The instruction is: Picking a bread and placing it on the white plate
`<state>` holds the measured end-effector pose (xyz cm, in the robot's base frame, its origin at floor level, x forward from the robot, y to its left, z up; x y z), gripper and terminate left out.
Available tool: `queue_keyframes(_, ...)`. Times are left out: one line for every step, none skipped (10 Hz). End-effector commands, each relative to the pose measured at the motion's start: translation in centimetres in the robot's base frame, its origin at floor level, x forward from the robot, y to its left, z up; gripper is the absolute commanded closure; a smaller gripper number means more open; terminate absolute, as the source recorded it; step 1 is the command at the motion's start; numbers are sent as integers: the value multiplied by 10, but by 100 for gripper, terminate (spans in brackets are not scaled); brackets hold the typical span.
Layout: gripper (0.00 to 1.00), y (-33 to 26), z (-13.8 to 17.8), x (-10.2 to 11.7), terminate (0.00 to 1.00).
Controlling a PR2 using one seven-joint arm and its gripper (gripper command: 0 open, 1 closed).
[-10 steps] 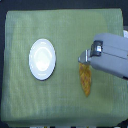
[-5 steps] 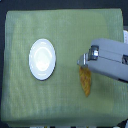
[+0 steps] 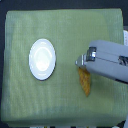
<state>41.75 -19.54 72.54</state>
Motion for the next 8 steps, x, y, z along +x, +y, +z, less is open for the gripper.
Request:
queue_keyframes(0,-1,-20,-20,0)
queue_keyframes(0,0,-17,-24,0)
queue_keyframes(100,4,-14,-26,0)
queue_keyframes(100,7,-11,-22,0)
queue_keyframes(100,6,-10,-21,0)
queue_keyframes(100,6,-8,-19,0)
queue_keyframes(100,5,-7,-17,0)
queue_keyframes(100,4,-4,-12,0)
